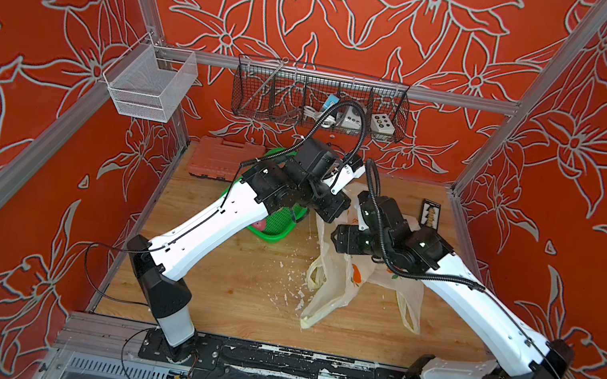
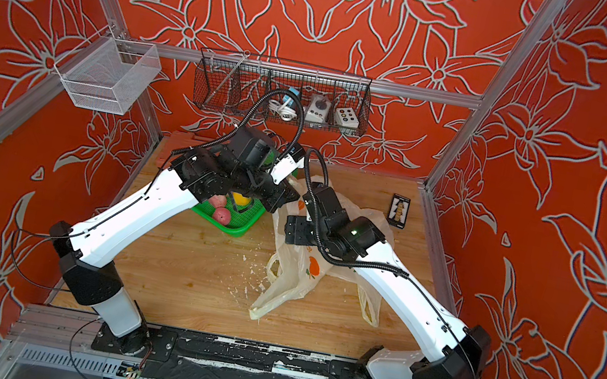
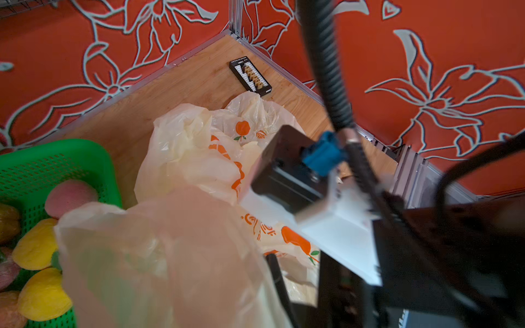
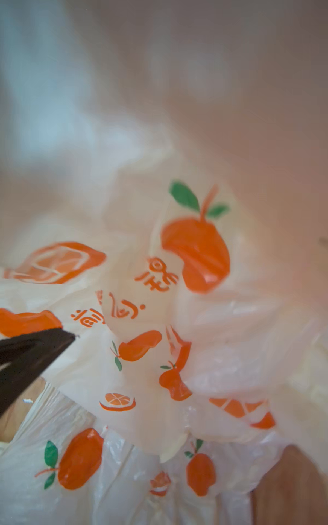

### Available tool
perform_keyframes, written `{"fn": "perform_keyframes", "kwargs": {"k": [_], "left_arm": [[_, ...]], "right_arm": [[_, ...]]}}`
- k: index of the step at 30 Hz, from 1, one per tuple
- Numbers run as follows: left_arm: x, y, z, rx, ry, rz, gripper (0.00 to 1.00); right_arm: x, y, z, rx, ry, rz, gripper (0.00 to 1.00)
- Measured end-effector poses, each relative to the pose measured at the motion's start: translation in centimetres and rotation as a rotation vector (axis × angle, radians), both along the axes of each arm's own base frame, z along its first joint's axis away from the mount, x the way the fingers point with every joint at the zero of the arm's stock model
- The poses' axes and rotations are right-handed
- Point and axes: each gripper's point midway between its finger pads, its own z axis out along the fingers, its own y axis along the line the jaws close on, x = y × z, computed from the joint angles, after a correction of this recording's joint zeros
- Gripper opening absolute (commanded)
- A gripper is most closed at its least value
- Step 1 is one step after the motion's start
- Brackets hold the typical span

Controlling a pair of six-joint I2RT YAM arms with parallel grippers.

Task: Place the peach into a plastic bag & tie a knot
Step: Pick up the plastic bag.

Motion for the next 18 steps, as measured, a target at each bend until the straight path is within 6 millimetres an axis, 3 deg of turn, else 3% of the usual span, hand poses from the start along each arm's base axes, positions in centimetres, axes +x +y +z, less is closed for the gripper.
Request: {"fn": "perform_keyframes", "kwargs": {"k": [2, 5, 7, 9, 12, 15, 18], "left_arm": [[-0.1, 0.4, 0.0, -0.013, 0.027, -0.002, 0.02], [-0.3, 1.6, 0.3, -0.041, 0.071, -0.010, 0.38], [-0.5, 3.0, 0.9, -0.074, 0.098, -0.008, 0.58], [-0.6, 4.9, 1.9, -0.118, 0.111, 0.010, 0.67], [-1.2, 8.1, 3.8, -0.196, 0.098, 0.053, 0.71], [-1.7, 11.2, 5.0, -0.244, 0.053, 0.120, 0.71], [0.0, 14.1, 3.5, -0.234, 0.033, 0.241, 0.74]], "right_arm": [[1.0, -0.5, -0.9, -0.029, -0.003, -0.028, 0.25], [2.5, -1.7, -0.6, -0.012, 0.019, -0.052, 0.00], [3.5, -2.6, 0.7, 0.024, 0.040, -0.070, 0.00], [4.5, -3.6, 2.8, 0.055, 0.041, -0.081, 0.00], [4.9, -4.5, 5.5, 0.113, 0.056, -0.072, 0.00], [5.4, -5.0, 6.6, 0.169, 0.096, -0.064, 0.00], [6.1, -5.0, 5.9, 0.213, 0.156, -0.062, 0.00]]}}
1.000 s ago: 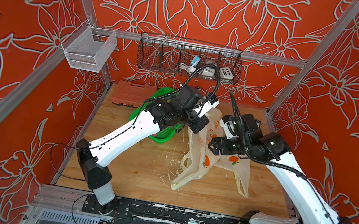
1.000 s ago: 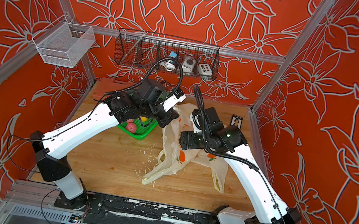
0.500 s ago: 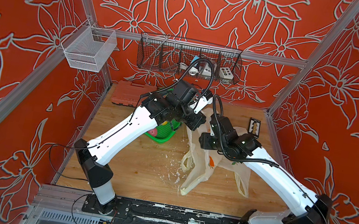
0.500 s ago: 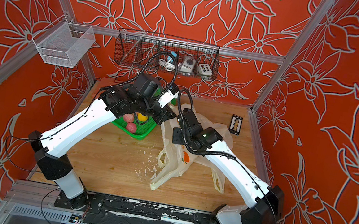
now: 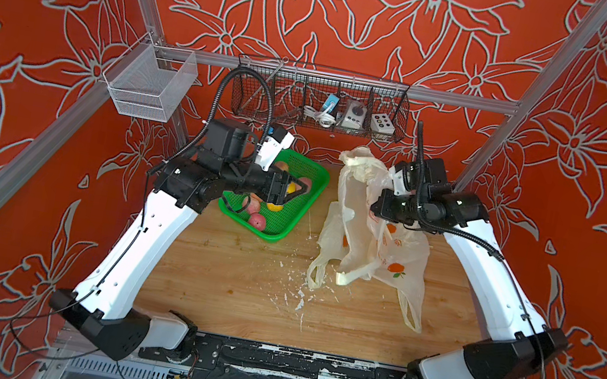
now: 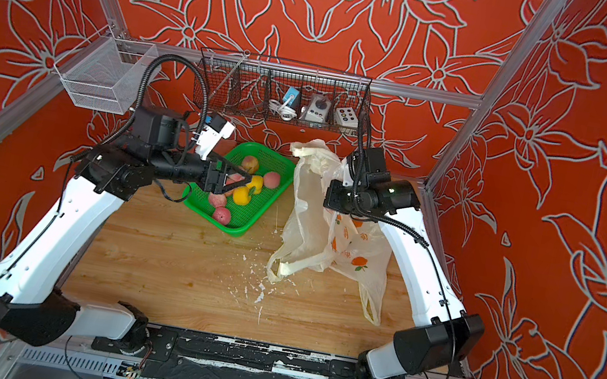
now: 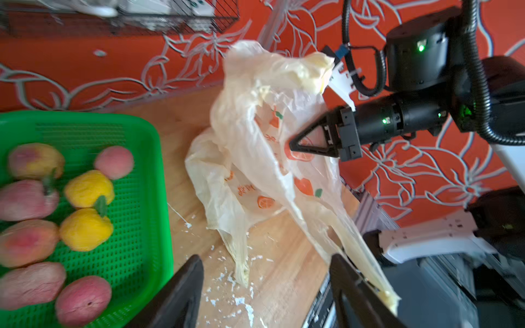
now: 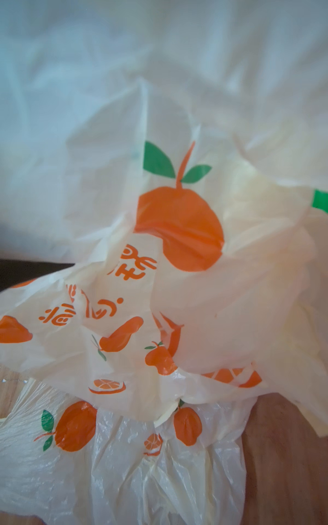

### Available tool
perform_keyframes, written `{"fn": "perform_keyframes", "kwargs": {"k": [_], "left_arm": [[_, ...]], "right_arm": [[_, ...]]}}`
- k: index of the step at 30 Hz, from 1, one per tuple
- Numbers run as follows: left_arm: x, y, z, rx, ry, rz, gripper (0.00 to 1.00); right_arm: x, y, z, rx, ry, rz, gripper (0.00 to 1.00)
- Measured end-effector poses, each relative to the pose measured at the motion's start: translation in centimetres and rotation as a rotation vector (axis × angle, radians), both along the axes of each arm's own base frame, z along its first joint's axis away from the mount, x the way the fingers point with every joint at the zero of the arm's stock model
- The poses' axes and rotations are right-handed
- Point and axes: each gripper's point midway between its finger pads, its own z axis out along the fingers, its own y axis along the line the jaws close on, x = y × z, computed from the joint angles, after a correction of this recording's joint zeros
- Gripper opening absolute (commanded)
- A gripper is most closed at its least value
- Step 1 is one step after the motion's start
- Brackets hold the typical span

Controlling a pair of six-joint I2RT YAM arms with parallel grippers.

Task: Place the peach into a plastic bag & tie a knot
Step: Pick up the plastic bag, then pick up the peach from the basket.

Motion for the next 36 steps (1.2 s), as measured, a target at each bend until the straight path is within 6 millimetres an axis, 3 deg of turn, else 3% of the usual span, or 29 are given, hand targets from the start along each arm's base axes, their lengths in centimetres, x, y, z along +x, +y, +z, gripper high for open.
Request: {"fn": "perform_keyframes", "kwargs": {"k": [4, 8, 11, 13, 17, 23, 30, 36], "left_arm": [[4.4, 2.9, -6.7, 0.108, 0.083, 0.165, 0.86], [9.7, 3.9, -17.0, 0.267, 0.263, 0.257, 0.94], [11.7, 4.7, -23.1, 0.373, 0.377, 0.291, 0.95], [12.7, 5.1, -25.5, 0.429, 0.421, 0.308, 0.95], [14.4, 5.9, -27.2, 0.498, 0.425, 0.347, 0.91], [17.2, 5.9, -28.5, 0.525, 0.409, 0.389, 0.73], [17.4, 5.8, -30.5, 0.547, 0.432, 0.387, 0.75], [17.4, 5.9, -31.4, 0.559, 0.429, 0.401, 0.52]], "right_arm": [[0.5, 0.8, -1.4, 0.033, 0.063, 0.018, 0.00], [0.8, 1.5, -2.1, 0.057, 0.090, 0.032, 0.00], [1.1, 1.8, -2.0, 0.072, 0.084, 0.034, 0.00], [1.2, 1.9, -1.9, 0.083, 0.081, 0.033, 0.00], [1.5, 2.1, -2.0, 0.097, 0.075, 0.034, 0.00], [2.0, 2.1, -2.8, 0.106, 0.089, 0.032, 0.00], [2.3, 1.7, -3.5, 0.111, 0.103, 0.022, 0.00], [2.4, 1.9, -3.3, 0.128, 0.096, 0.029, 0.00]]}}
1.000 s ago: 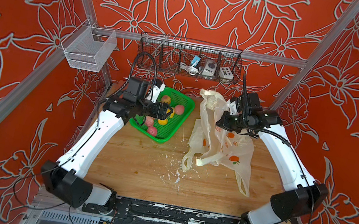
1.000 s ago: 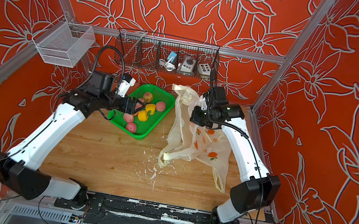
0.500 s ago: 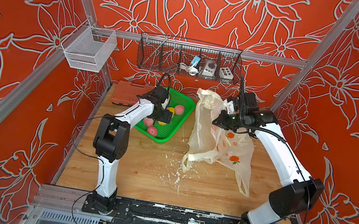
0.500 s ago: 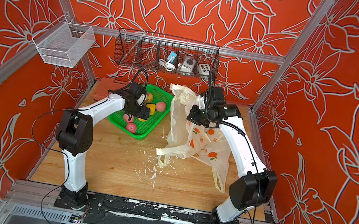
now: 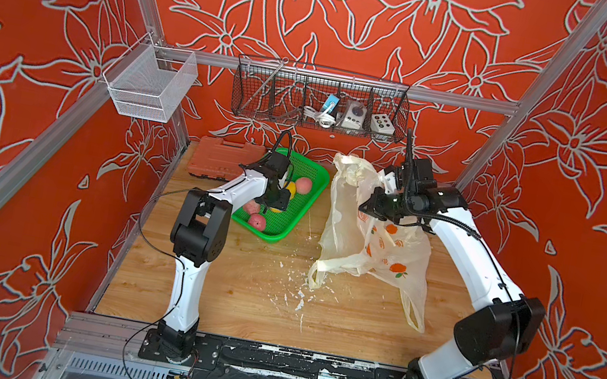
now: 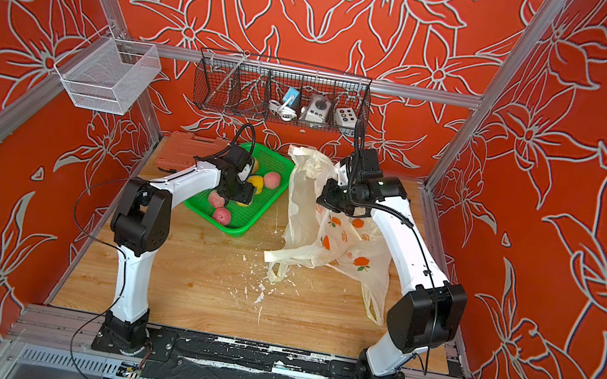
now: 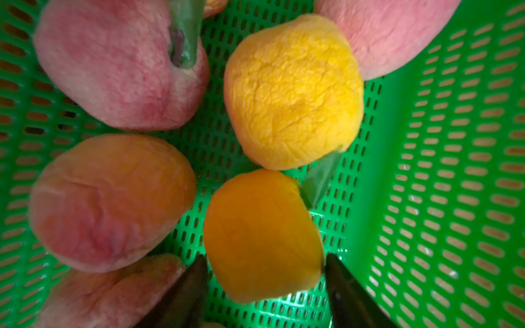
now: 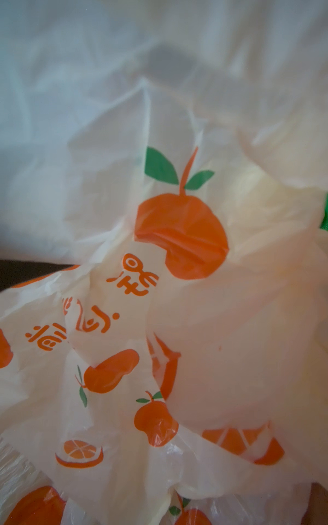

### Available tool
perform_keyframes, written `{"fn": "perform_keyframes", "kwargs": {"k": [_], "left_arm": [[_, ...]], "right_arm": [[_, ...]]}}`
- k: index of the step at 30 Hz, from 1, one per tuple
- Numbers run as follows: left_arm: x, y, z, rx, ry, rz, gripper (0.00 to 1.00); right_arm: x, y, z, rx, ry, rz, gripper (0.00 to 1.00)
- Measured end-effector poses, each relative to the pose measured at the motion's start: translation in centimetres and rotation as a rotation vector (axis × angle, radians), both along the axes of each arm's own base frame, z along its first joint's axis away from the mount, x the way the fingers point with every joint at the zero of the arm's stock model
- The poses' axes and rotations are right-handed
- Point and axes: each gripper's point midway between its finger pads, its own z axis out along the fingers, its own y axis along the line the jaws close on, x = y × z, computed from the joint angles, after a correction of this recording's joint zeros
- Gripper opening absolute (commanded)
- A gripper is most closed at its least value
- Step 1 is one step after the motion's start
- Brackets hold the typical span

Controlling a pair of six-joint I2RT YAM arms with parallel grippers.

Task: Place the peach into a plastic bag & tie a knot
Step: Pick up the peach from the basket, then place the peach in the plastic bag.

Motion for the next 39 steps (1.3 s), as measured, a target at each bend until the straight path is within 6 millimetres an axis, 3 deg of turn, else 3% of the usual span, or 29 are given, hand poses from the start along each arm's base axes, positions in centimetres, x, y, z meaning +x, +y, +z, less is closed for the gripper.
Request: {"fn": "perform_keyframes", "kwargs": {"k": [4, 7, 10, 12, 15, 17, 19, 21, 23, 26, 27, 29, 31, 34, 39], "left_arm": [[0.8, 0.0, 0.2, 0.002, -0.031, 0.015, 0.36], [0.7, 0.1, 0.2, 0.001, -0.038, 0.017, 0.30], [-1.6, 0.1, 1.2, -0.022, -0.028, 0.005, 0.28], [-4.1, -0.4, 3.7, -0.056, -0.038, -0.016, 0.28], [-8.1, -4.0, 12.3, -0.203, -0.180, -0.114, 0.29], [-11.6, -7.8, 20.2, -0.374, -0.334, -0.226, 0.29], [-15.0, -10.9, 26.1, -0.539, -0.437, -0.337, 0.29], [-17.8, -13.1, 30.3, -0.680, -0.498, -0.428, 0.29], [-19.0, -15.0, 32.5, -0.777, -0.520, -0.493, 0.29], [-18.0, -18.0, 31.3, -0.820, -0.474, -0.543, 0.29], [-17.4, -18.8, 30.0, -0.817, -0.447, -0.544, 0.29], [-15.5, -20.6, 25.1, -0.795, -0.347, -0.535, 0.29], [-13.9, -20.8, 21.9, -0.752, -0.314, -0.494, 0.30], [-12.0, -20.9, 16.7, -0.666, -0.257, -0.437, 0.30], [-10.3, -20.5, 11.8, -0.574, -0.215, -0.385, 0.37]], "right_arm": [[0.0, 0.1, -0.1, 0.007, 0.000, 0.002, 0.00], [0.0, 0.1, -0.5, 0.005, 0.009, 0.002, 0.00], [-0.1, 0.2, -0.6, 0.008, 0.014, 0.005, 0.00], [-0.1, 0.2, -0.6, 0.011, 0.016, 0.006, 0.00], [-0.1, 0.3, -0.6, 0.018, 0.017, 0.007, 0.00], [-0.1, 0.5, -0.6, 0.027, 0.021, 0.007, 0.00], [-0.1, 0.6, -0.6, 0.036, 0.025, 0.008, 0.00], [-0.2, 0.7, -0.6, 0.042, 0.029, 0.008, 0.00], [-0.2, 0.8, -0.5, 0.052, 0.030, 0.010, 0.00], [-0.2, 1.1, -0.3, 0.070, 0.034, 0.011, 0.00], [-0.2, 1.2, -0.2, 0.079, 0.039, 0.012, 0.00], [0.0, 1.0, -0.6, 0.071, 0.037, -0.004, 0.00], [0.3, -0.2, -2.0, 0.077, 0.084, -0.049, 0.00], [0.0, 0.1, -2.5, 0.114, 0.119, -0.058, 0.00], [-0.1, 0.6, -2.7, 0.170, 0.154, -0.059, 0.00]]}}
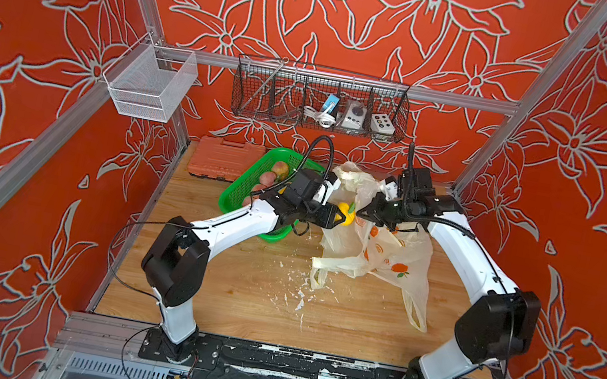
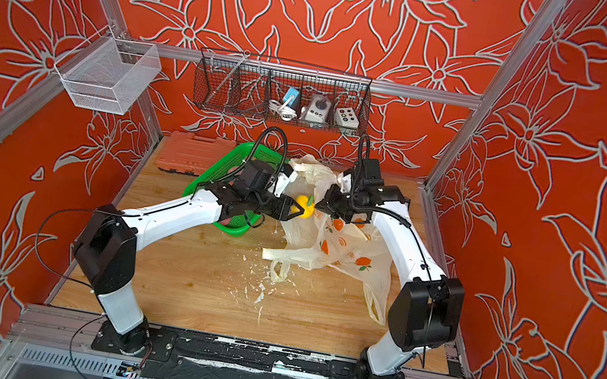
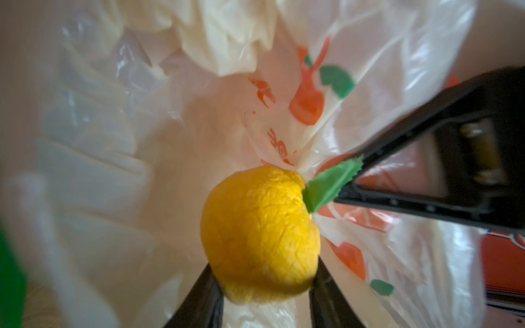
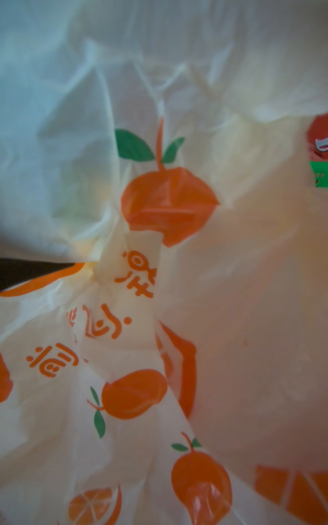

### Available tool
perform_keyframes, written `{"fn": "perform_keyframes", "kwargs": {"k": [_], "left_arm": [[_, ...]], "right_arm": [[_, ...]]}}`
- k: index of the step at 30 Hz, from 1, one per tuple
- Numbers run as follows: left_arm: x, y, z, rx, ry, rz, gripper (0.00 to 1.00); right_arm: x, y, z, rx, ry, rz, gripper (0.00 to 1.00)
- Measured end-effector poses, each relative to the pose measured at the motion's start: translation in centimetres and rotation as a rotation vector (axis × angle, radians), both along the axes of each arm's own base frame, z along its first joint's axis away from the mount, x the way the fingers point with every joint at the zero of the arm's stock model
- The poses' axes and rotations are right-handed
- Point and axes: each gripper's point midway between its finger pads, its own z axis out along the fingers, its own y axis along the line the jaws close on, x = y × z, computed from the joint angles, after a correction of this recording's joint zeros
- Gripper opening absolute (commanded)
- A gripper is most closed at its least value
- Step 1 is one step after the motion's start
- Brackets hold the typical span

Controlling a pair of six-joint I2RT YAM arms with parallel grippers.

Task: Place the peach into a plastic bag & tie a knot
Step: Place the peach in the plastic bag, then pick up the peach from the basket.

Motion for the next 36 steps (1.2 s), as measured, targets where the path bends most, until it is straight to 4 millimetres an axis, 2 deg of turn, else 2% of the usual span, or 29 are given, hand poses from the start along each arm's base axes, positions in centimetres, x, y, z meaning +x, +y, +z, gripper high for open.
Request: {"fn": "perform_keyframes", "kwargs": {"k": [2, 4, 5, 7, 9, 11, 14, 16, 18, 20, 21, 24, 28, 31, 34, 36], "left_arm": [[0.2, 0.1, -1.7, 0.041, 0.012, 0.002, 0.59], [0.3, 0.2, -2.9, 0.078, 0.020, 0.000, 0.75], [0.3, 0.4, -3.4, 0.100, 0.026, 0.000, 0.80], [0.1, 0.8, -3.7, 0.132, 0.033, -0.003, 0.82], [-0.1, 1.4, -3.0, 0.146, 0.029, -0.008, 0.82], [-0.9, 2.6, -1.6, 0.146, 0.023, -0.014, 0.81], [-2.7, 5.8, 2.3, 0.107, 0.003, -0.004, 0.79], [-3.8, 9.1, 5.7, 0.060, -0.031, 0.031, 0.77], [-4.4, 12.4, 8.0, 0.043, -0.058, 0.095, 0.77], [-4.4, 15.2, 8.6, 0.065, -0.060, 0.171, 0.79], [-4.1, 16.4, 8.0, 0.098, -0.046, 0.217, 0.82], [-2.3, 19.9, 4.3, 0.249, 0.041, 0.358, 0.88], [1.5, 23.5, -3.1, 0.458, 0.207, 0.482, 0.91], [3.3, 25.5, -7.4, 0.586, 0.293, 0.529, 0.90], [4.5, 26.4, -10.1, 0.659, 0.337, 0.544, 0.89], [5.2, 26.8, -11.1, 0.693, 0.348, 0.551, 0.87]], "right_arm": [[0.1, 0.4, 0.5, 0.027, -0.007, 0.009, 0.00], [0.1, 0.6, 0.7, 0.042, -0.008, 0.012, 0.00], [0.2, 0.7, 0.8, 0.046, -0.011, 0.011, 0.00], [0.2, 0.6, 0.9, 0.049, -0.013, 0.009, 0.00], [0.3, 0.5, 0.8, 0.048, -0.013, 0.007, 0.00], [0.4, 0.4, 0.8, 0.047, -0.012, 0.003, 0.00], [0.4, 0.1, 0.7, 0.041, -0.012, -0.001, 0.00], [0.4, -0.1, 0.6, 0.035, -0.011, -0.003, 0.00], [0.4, -0.1, 0.5, 0.030, -0.012, -0.003, 0.00], [0.4, -0.2, 0.5, 0.028, -0.014, -0.001, 0.00], [0.4, -0.2, 0.5, 0.027, -0.015, -0.001, 0.00], [0.4, -0.2, 0.5, 0.026, -0.017, 0.000, 0.00], [0.4, -0.2, 0.5, 0.025, -0.018, 0.002, 0.00], [0.4, -0.2, 0.5, 0.021, -0.018, 0.004, 0.00], [0.4, -0.2, 0.4, 0.017, -0.019, 0.005, 0.00], [0.4, -0.3, 0.4, 0.013, -0.022, 0.006, 0.00]]}}
